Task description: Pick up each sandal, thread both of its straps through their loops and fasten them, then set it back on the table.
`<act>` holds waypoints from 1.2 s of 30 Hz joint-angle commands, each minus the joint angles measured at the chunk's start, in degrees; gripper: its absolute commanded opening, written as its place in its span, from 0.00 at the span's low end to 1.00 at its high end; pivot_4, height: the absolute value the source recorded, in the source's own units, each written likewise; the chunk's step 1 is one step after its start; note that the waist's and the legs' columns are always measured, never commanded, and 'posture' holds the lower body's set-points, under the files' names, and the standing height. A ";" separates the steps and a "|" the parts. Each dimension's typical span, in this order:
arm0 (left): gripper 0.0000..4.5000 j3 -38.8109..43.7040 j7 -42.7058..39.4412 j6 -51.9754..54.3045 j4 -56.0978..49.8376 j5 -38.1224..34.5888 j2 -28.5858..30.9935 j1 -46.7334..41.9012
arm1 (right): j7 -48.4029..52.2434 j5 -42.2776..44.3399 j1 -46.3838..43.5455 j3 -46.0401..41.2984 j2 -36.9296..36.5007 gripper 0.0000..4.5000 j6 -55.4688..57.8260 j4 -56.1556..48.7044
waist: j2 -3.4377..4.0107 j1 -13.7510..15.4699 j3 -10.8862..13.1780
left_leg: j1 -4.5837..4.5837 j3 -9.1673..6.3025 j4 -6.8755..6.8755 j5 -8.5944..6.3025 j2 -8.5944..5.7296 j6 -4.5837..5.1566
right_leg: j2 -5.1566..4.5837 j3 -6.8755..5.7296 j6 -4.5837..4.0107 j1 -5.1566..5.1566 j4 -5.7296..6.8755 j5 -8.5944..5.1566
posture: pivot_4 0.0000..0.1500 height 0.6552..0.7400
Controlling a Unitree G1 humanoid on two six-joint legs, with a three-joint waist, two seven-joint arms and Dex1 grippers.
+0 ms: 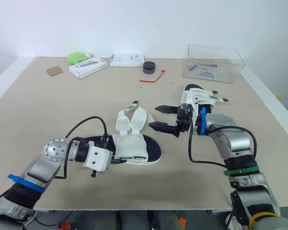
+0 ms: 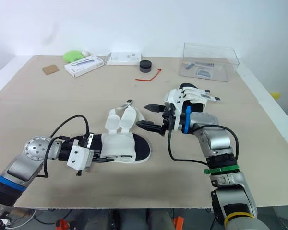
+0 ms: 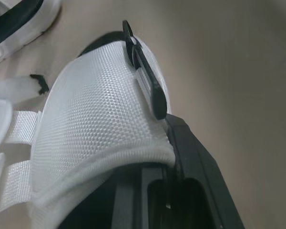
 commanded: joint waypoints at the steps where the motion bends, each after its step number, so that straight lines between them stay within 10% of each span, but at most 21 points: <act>1: 0.02 1.12 -1.28 -2.02 1.17 -0.27 1.20 -0.10 | 0.24 0.55 0.32 -0.76 -0.70 1.00 -0.38 -3.37 | 0.00 -0.01 0.00 | 0.00 0.01 0.00 0.00 0.01 0.00 | 0.01 0.00 0.00 0.00 0.00 0.00 | 1.00 1.00; 31: 0.02 1.48 -1.01 5.11 -6.32 -0.58 2.92 6.33 | 1.62 -1.06 1.15 0.87 -0.20 1.00 -2.28 -2.87 | 0.01 -0.04 -0.01 | 0.04 0.01 -0.01 -0.01 0.09 0.01 | 0.11 0.01 -0.03 0.01 0.02 -0.06 | 1.00 1.00; 36: 0.41 3.70 -3.38 21.53 -12.02 -10.61 6.52 6.55 | 1.98 -1.33 1.72 1.17 -0.11 1.00 -2.91 -2.91 | 0.00 -0.05 0.00 | 0.08 0.02 -0.01 -0.01 0.10 0.00 | 0.13 0.02 -0.04 0.01 0.05 -0.06 | 1.00 1.00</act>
